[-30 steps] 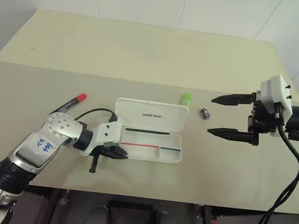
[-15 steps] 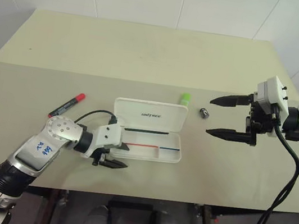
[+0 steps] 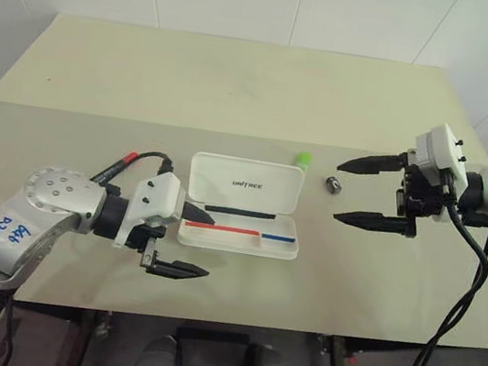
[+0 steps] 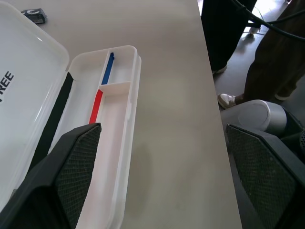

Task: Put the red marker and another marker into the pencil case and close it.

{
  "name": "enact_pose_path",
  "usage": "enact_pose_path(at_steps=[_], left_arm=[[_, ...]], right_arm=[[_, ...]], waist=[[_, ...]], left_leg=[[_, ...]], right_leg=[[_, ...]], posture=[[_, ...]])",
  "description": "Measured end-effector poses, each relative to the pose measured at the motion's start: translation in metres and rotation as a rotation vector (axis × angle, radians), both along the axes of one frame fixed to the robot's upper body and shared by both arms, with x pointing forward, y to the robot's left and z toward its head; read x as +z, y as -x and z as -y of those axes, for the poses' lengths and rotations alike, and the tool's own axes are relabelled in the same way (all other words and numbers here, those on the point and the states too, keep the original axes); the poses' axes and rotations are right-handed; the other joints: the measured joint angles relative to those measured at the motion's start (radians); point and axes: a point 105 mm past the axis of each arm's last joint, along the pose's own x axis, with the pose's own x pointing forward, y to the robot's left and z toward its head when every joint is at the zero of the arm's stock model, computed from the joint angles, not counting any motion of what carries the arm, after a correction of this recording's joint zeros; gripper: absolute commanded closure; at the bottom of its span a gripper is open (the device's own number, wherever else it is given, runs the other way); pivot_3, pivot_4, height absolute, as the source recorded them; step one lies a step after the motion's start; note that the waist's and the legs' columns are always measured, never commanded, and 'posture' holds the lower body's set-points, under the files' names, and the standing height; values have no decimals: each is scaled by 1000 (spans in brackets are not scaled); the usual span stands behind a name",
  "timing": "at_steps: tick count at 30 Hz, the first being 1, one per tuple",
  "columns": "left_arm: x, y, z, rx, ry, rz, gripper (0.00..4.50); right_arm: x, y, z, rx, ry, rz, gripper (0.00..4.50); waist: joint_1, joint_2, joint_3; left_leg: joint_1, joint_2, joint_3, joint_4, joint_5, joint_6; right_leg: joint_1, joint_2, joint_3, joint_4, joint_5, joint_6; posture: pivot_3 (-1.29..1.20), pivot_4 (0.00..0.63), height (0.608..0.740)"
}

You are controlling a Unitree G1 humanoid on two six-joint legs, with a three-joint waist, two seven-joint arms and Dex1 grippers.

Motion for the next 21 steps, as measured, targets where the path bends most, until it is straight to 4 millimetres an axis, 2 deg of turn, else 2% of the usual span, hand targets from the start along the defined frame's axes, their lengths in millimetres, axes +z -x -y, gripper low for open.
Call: enact_pose_path(at_steps=[3, 7, 10, 12, 14, 17, 19, 21], left_arm=[[15, -1, -7, 56, 34, 28, 22], [47, -1, -24, 139, 115, 88, 22], [74, -13, -54, 280, 158, 155, 22], [84, -23, -79, 397, 150, 194, 22], [77, -36, -108, 527, 92, 201, 22], [52, -59, -151, 735, -4, 185, 22], [30, -66, -165, 787, -64, 140, 22], [9, -71, -168, 797, -103, 96, 22]], right_arm=[[1, -1, -2, 9, -7, 0, 0], [3, -2, -3, 13, -13, 3, 0], [2, -3, -3, 13, -16, -5, 0], [1, -4, -3, 11, -17, -8, 0], [1, -4, -3, 10, -18, -10, 0], [1, -4, -2, 10, -19, -12, 0], [2, -2, -4, 29, -36, -19, 0], [7, 6, -10, 72, -66, -26, 0]], waist=[[0, 0, 0], [0, 0, 0], [-2, 0, 0], [-3, 0, 0], [-3, 0, 0], [-2, 0, 0], [-1, 0, 0], [2, 0, 0]], left_leg=[[0, 0, 0, 0, 0, 0], [0, 0, -1, 0, 0, 0], [0, 0, 0, 0, 0, 0], [1, 0, 0, -1, 0, 0], [2, 0, 1, -2, 0, 0], [1, 1, 1, -3, 0, -1], [1, 1, 2, -3, -1, -1], [-1, 1, 2, -3, -1, -1]], right_leg=[[0, 0, 0, 0, 0, 0], [0, 0, 0, 0, 0, 0], [0, 1, 0, 0, 0, 0], [0, 1, 0, 0, 0, 0], [0, 1, 0, -1, 0, 0], [-1, 1, 0, -1, 0, -1], [-1, 0, 0, -2, 0, -1], [-2, 0, 0, -2, 0, -1]], posture=[[0, 150, 740], [0, 150, 740], [0, 150, 740], [0, 150, 740], [0, 150, 740], [0, 150, 740], [0, 150, 740], [0, 150, 740]])
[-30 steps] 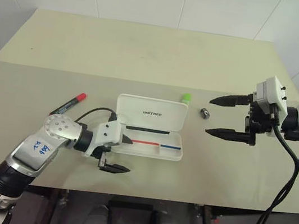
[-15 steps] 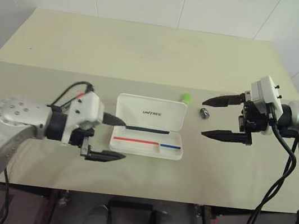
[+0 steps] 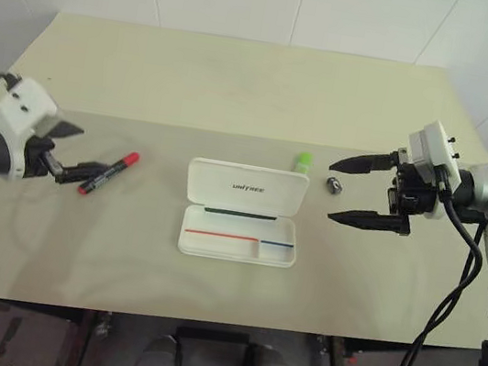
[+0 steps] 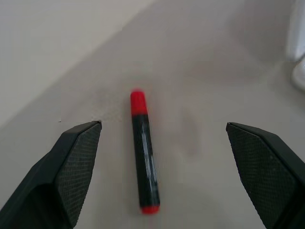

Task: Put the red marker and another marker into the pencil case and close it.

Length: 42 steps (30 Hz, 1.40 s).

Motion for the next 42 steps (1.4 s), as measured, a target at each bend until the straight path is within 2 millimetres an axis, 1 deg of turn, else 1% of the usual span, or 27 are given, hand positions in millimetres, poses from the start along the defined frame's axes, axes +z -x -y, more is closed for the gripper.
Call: enact_pose_path(at_steps=[2, 5, 8, 11, 14, 17, 21, 25, 27, 28, 32, 33, 34, 38, 40, 42], left_arm=[[-18, -7, -3, 26, 0, -36, 22], [-30, -20, -12, 80, -39, -53, 22], [-38, -30, -23, 135, -82, -55, 22], [-46, -38, -23, 151, -56, -55, 22], [-48, -43, -19, 145, -17, -53, 22], [-49, -47, -16, 137, -1, -49, 22], [-51, -52, -12, 134, 18, -44, 22], [-54, -58, -5, 123, 32, -43, 878], [-56, -61, 1, 110, 35, -45, 1594], [-57, -62, 3, 105, 35, -46, 1878], [-59, -66, 13, 78, 40, -49, 3227], [-59, -65, 15, 70, 41, -53, 3620], [-59, -66, 15, 69, 41, -53, 3866], [-58, -65, 16, 69, 41, -61, 3904], [-56, -60, 16, 55, 32, -64, 3904], [-53, -53, 14, 41, 35, -68, 3904]], right_arm=[[4, 10, -8, 54, -22, -10, 0], [5, 20, -20, 76, -47, -33, 0], [6, 18, -41, 40, -108, -21, 0], [5, 13, -57, -23, -138, -33, 0], [-4, 5, -63, -104, -79, -25, 0], [-13, 3, -65, -118, -29, -38, 0], [-14, 4, -61, -120, -9, -33, 0], [-15, 5, -61, -114, -7, -36, 0], [-15, 6, -61, -112, -6, -39, 0], [-16, 6, -61, -111, -6, -39, 0], [-19, 10, -61, -90, 5, -48, 0], [-20, 11, -61, -87, 8, -52, 0], [-22, 11, -60, -87, 9, -58, 0], [-24, 10, -59, -97, 16, -57, 0], [-25, 10, -58, -98, 21, -55, 0], [-25, 9, -56, -106, 30, -52, 0]], waist=[[2, 0, 0], [2, -2, -1], [-5, -2, -1], [-2, -2, -1], [3, -3, -2], [13, -3, -2], [25, -3, -2], [32, -2, -3], [37, -2, -3], [38, -2, -3], [45, -2, -3], [44, -2, -3], [44, -2, -3], [42, -2, -3], [39, -2, -3], [33, -2, -3]], left_leg=[[-1, 1, 0, 0, 0, 0], [-1, 1, 0, 1, -1, 0], [-1, 1, 1, 1, -1, 0], [-1, 2, 1, 2, -1, 0], [-1, 2, 1, 2, -1, 0], [-1, 1, 1, 3, -1, 0], [0, 1, 1, 3, 0, 0], [1, 1, 1, 4, 1, 2], [2, 1, 1, 3, 3, 2], [2, 1, 1, 3, 4, 3], [1, 1, 1, 2, 7, 5], [1, 1, 2, 2, 8, 6], [1, 1, 2, 3, 8, 6], [0, 1, 4, 3, 9, 7], [-1, 2, 4, 2, 9, 7], [-2, 2, 4, 1, 8, 6]], right_leg=[[-1, 0, 0, 0, 0, 0], [-1, 1, 0, 0, 0, 0], [-1, 0, 0, 2, 0, -1], [-3, 1, 0, 3, 0, -1], [-3, 0, 0, 3, 0, -1], [-2, 0, 0, 3, 0, -1], [-2, 0, 0, 5, 0, -1], [0, 0, 0, 5, 3, -2], [1, 0, -1, 3, 6, -4], [1, 0, -1, 1, 7, -6], [2, 0, -1, -7, 11, -15], [3, 0, -1, -9, 12, -17], [3, 0, -1, -9, 12, -17], [2, 0, 0, -11, 13, -18], [1, 0, 0, -11, 13, -18], [0, 0, -1, -11, 15, -15]], posture=[[0, 150, 740], [0, 150, 740], [0, 150, 740], [0, 150, 740], [0, 150, 740], [0, 150, 740], [0, 150, 740], [0, 150, 740], [0, 150, 740], [0, 150, 740], [0, 150, 740], [0, 150, 740], [0, 150, 740], [0, 150, 740], [0, 150, 740], [0, 150, 740]])
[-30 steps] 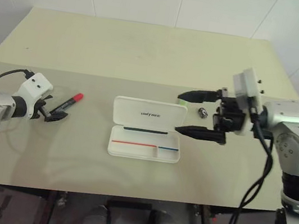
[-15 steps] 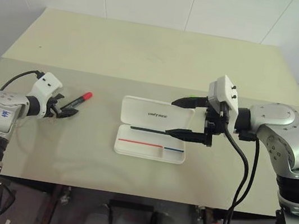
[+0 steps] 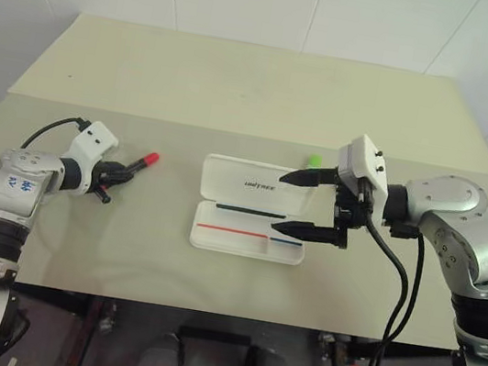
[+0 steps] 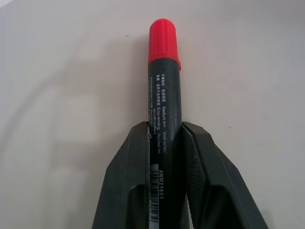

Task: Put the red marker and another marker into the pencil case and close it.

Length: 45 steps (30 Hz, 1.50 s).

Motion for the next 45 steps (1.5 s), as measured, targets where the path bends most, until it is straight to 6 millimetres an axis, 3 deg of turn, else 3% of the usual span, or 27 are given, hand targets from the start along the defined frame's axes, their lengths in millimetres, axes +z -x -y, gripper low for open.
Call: enact_pose_path(at_steps=[2, 5, 9, 17, 20, 23, 30, 34, 45], left_arm=[[14, 6, -4, -3, 26, 26, 3904], [57, 16, -8, -32, 47, 121, 3904], [109, 38, 20, -187, 48, 222, 3905], [130, 76, 95, -563, 84, 197, 3905], [125, 90, 117, -689, 74, 156, 3905], [107, 94, 134, -769, 57, 84, 3905], [53, 80, 175, -868, -106, 47, 3905], [33, 68, 183, -861, -197, 57, 3905], [22, 55, 184, -827, -287, 101, 3905]], right_arm=[[-1, 0, 2, -1, 7, 1, 0], [-3, 3, 6, 13, 15, -7, 0], [-2, 6, 13, 33, 13, -8, 0], [-1, 17, 36, 78, 44, 1, 0], [-3, 15, 46, 56, 57, 2, 0], [-3, 15, 50, 50, 60, 9, 0], [-4, 15, 50, 46, 63, 11, 0], [-4, 15, 50, 41, 62, 12, 0], [-7, 19, 48, 45, 67, 13, 0]], waist=[[-8, 0, 0], [-11, -2, 1], [-10, -2, 1], [-11, -2, 1], [-14, -2, 1], [-17, -2, 1], [-10, -2, 1], [-11, -2, 1], [-9, -2, 1]], left_leg=[[-1, 1, 1, -2, -1, -1], [-2, 3, 3, -6, -2, -3], [-1, 4, 8, -12, -2, -3], [-1, 5, 9, -11, -2, -4], [0, 5, 10, -11, -1, -5], [0, 6, 11, -11, 0, -6], [0, 5, 11, -7, 0, -7], [-1, 5, 11, -7, 0, -7], [-1, 5, 11, -5, 0, -6]], right_leg=[[-2, 0, -1, 0, 2, 4], [-4, 2, -3, -2, 2, 7], [-8, 2, -2, -2, 2, 7], [-9, 5, 0, -2, 1, 8], [-9, 5, 2, -1, 1, 8], [-11, 6, 3, 1, 1, 7], [-11, 7, 6, 2, 2, 8], [-11, 7, 6, 2, 2, 8], [-11, 8, 7, 4, 2, 9]], posture=[[0, 150, 740], [0, 150, 740], [0, 150, 740], [0, 150, 740], [0, 150, 740], [0, 150, 740], [0, 150, 740], [0, 150, 740], [0, 150, 740]])
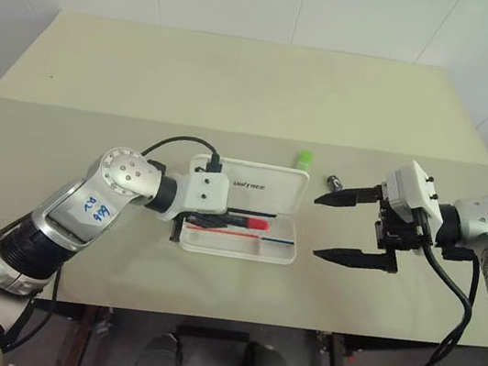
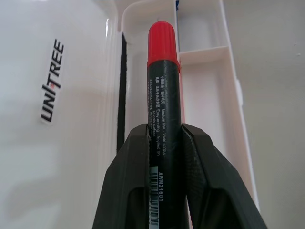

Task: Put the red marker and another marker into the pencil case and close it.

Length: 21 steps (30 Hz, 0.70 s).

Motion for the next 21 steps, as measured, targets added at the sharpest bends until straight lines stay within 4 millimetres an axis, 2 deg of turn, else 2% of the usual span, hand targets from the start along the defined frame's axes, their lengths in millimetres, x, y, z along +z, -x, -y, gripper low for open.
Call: enact_pose_path(at_steps=[4, 9, 16, 19, 21], left_arm=[[-1, 0, 4, -2, 9, 5, 3905], [-3, 0, 6, -3, 15, 1, 2192], [-5, -6, 9, 11, 17, 38, 22], [-4, -5, 12, 0, 26, 35, 22], [1, 3, 19, -25, 77, 6, 22]], right_arm=[[0, 0, -1, -1, -6, 0, 0], [0, -1, -1, 1, -9, 0, 0], [0, -1, -2, 1, -9, 0, 0], [0, -1, -1, 0, -10, 1, 0], [-1, -2, -1, -3, -13, -1, 0]], waist=[[0, 0, 0], [-1, 0, 0], [0, 0, 0], [0, 0, 0], [0, 0, 0]], left_leg=[[0, 0, 0, 2, 0, 1], [0, 0, 0, 4, -1, 2], [0, 0, 0, 6, -1, 2], [0, 0, 0, 6, -1, 2], [-1, 0, 0, 6, -1, 3]], right_leg=[[0, 0, 0, 1, 0, 0], [0, 0, 1, 1, 0, 1], [1, 0, 1, 1, 1, 1], [1, 0, 1, 1, 1, 1], [2, 0, 1, 1, 1, 1]], posture=[[0, 150, 740], [0, 150, 740], [0, 150, 740], [0, 150, 740], [0, 150, 740]])
